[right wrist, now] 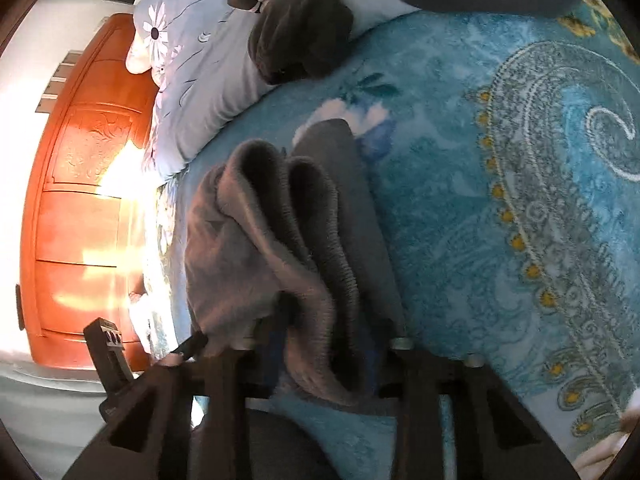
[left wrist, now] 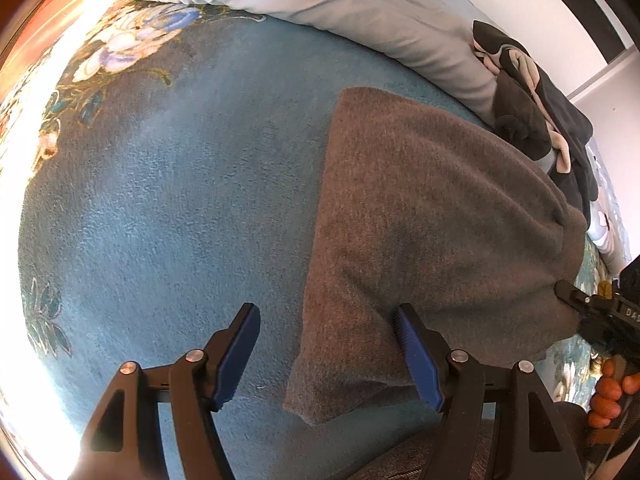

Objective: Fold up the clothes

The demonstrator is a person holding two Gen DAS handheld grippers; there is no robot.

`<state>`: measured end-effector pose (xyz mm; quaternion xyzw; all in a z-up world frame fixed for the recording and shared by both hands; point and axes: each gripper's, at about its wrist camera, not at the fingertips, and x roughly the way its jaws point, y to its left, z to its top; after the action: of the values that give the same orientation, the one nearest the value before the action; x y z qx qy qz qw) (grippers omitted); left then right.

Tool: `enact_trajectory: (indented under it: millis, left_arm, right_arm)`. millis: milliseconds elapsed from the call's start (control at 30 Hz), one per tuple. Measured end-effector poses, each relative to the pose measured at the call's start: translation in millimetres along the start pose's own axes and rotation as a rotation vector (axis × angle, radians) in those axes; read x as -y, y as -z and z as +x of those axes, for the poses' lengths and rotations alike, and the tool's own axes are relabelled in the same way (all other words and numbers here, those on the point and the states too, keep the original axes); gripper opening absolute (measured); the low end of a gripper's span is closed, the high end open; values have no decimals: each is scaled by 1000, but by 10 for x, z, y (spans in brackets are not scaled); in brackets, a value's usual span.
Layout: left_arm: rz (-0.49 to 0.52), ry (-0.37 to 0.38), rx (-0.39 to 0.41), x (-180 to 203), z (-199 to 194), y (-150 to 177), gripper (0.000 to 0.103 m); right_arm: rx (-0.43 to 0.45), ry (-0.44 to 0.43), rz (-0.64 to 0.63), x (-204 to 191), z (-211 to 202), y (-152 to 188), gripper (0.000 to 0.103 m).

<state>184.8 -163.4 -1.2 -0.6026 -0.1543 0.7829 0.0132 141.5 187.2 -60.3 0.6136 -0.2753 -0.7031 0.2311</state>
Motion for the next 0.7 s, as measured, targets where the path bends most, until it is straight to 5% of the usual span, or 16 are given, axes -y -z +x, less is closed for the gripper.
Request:
enact_trajectory:
  millis: [167, 300, 400, 700]
  left_arm:
    - [20, 19, 2, 30, -10, -18, 73]
    - [28, 21, -11, -18, 56, -24, 73]
    - [20, 32, -14, -56, 70, -16, 75]
    - [57, 47, 44, -37, -296, -45, 74]
  right_arm:
    - [92, -47, -67, -187, -289, -34, 11]
    - [47, 59, -6, 70, -109, -23, 11]
    - [43, 46, 40, 151, -70, -9, 11]
    - [41, 131, -71, -63, -263, -28, 16]
